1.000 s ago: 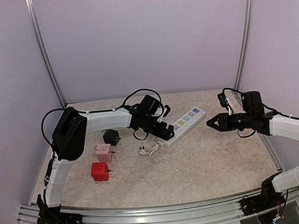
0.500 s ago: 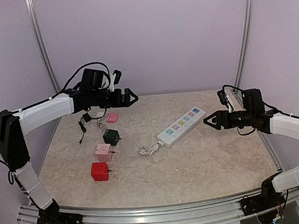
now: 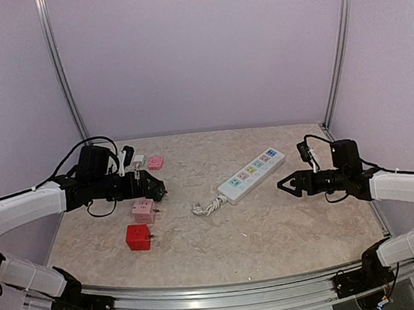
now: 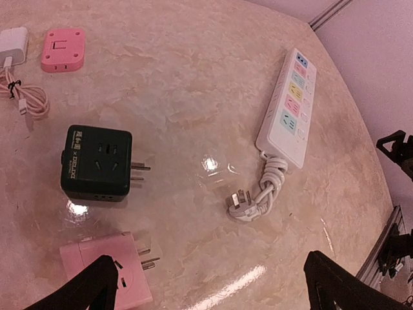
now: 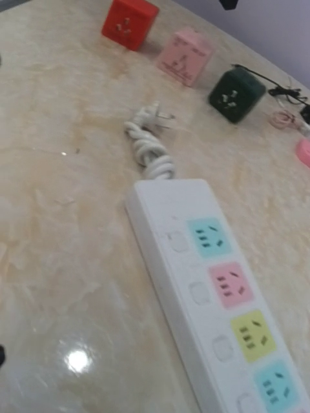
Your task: Pull the plug off the socket
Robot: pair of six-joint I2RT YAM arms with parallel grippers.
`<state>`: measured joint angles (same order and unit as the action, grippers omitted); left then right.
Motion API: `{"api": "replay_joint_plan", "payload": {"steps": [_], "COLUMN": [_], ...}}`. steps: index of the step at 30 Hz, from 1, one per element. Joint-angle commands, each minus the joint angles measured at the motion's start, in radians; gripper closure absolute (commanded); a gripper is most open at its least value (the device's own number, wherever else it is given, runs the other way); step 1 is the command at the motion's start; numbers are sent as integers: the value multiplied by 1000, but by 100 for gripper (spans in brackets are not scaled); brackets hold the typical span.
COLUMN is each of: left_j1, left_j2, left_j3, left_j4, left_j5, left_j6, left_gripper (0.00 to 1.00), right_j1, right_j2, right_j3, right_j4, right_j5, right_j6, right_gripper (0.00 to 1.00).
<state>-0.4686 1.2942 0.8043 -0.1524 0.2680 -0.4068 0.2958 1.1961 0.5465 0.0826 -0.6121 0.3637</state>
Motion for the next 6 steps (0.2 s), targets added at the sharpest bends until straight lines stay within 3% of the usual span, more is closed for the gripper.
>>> {"api": "replay_joint_plan", "payload": {"steps": [1, 6], "left_j1": [-1, -1], "left_j2": [-91, -119], "left_j3": [-70, -88], "left_j4": [49, 46], "left_j5": [-26, -45], "left_j6": [-50, -55], "left_gripper": [1, 1], "right_j1": [33, 42], "right_j2": [7, 18], "right_j3": [-26, -28], "right_j4": [66, 86], "right_j5": [15, 20], "right_j6": [7, 12], "right_gripper": [8, 7]}}
